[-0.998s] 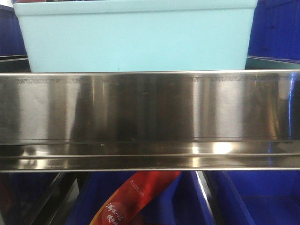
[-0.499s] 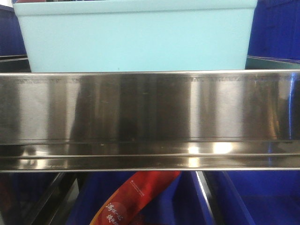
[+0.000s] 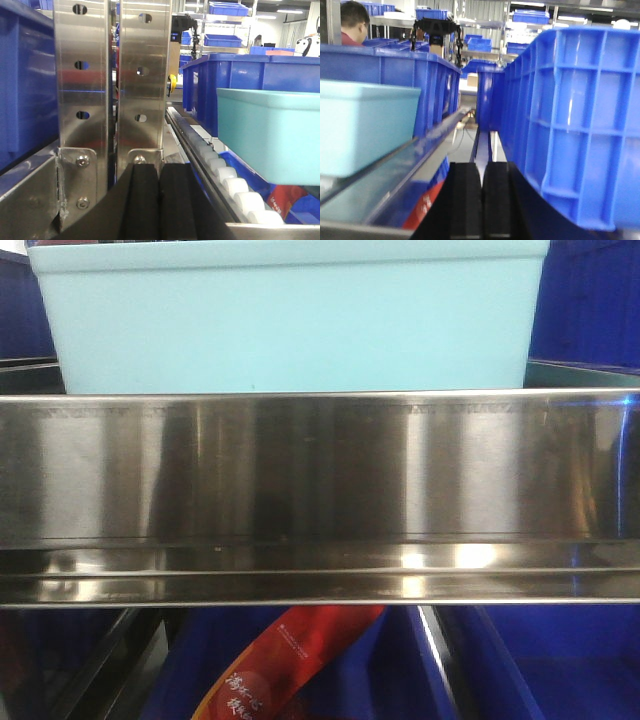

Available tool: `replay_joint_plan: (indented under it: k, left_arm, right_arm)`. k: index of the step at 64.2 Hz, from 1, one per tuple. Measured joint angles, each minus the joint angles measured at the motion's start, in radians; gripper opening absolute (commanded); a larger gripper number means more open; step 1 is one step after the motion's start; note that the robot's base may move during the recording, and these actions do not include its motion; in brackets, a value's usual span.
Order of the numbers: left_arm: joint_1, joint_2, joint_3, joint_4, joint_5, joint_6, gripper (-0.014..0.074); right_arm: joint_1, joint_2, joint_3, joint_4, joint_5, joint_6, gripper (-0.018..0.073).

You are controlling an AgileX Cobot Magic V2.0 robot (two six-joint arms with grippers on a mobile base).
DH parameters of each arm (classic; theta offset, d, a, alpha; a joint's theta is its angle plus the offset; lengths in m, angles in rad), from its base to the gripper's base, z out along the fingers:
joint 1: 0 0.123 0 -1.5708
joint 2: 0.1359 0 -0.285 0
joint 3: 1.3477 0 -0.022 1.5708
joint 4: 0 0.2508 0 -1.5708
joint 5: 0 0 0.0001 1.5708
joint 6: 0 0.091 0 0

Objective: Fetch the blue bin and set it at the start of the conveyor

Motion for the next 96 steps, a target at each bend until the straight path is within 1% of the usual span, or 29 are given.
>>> replay_joint_plan:
  k: [4,10,17,23,29,41,53,59,67,85,89,92,96]
  left_arm:
    - [0.0,-0.002,-0.018,0.0,0.026,0.0,-0.0111]
    - [0.0,-0.002,-0.085,0.0,0.079,0.0,-0.0111]
    - [0.0,-0.002,-0.175,0.014,0.183,0.0,-0.0111]
    - [0.0,-0.002,-0.235,0.028,0.265,0.0,-0.0111]
    - [0.0,0.03,-0.291,0.032,0.29,0.0,-0.0111]
    - [0.0,0.188,-0.439,0.036,0.346,0.0,-0.0111]
    - [0.0,0.414,-0.613,0.036,0.453,0.0,-0.0111]
    - [0.0,0.51,-0.681,0.036,0.463,0.0,-0.0111]
    - [0.0,0.59,-0.726,0.036,0.445,0.0,-0.0111]
    - [0.0,0.657,-0.739,0.013,0.407,0.0,-0.0111]
    - [0.0,0.67,-0.762,0.013,0.424,0.002,-0.0111]
    - [-0.009,0.679,-0.786,0.013,0.446,0.018,-0.0111]
    - [-0.04,0.697,-0.829,0.013,0.481,0.048,-0.0111]
  right_arm:
    - [0.0,-0.001,-0.031,0.0,0.065,0.0,-0.0163]
    - [0.0,-0.002,-0.114,0.0,0.158,0.0,-0.0163]
    - [0.0,-0.002,-0.218,0.0,0.263,0.0,-0.0163]
    - [0.0,0.003,-0.287,0.0,0.319,0.0,-0.0163]
    - [0.0,0.045,-0.347,0.0,0.346,0.0,-0.0163]
    - [0.0,0.206,-0.469,0.002,0.39,0.0,-0.0163]
    - [0.0,0.397,-0.606,0.003,0.421,0.0,-0.0163]
    - [0.0,0.48,-0.681,0.003,0.448,0.0,-0.0163]
    - [0.0,0.571,-0.743,0.01,0.46,0.0,-0.0163]
    - [0.0,0.644,-0.764,0.038,0.443,-0.002,-0.0163]
    - [0.0,0.659,-0.787,0.046,0.473,-0.002,-0.0163]
    - [0.004,0.676,-0.818,0.05,0.508,-0.002,-0.0163]
    - [0.027,0.7,-0.855,0.052,0.545,-0.004,-0.0163]
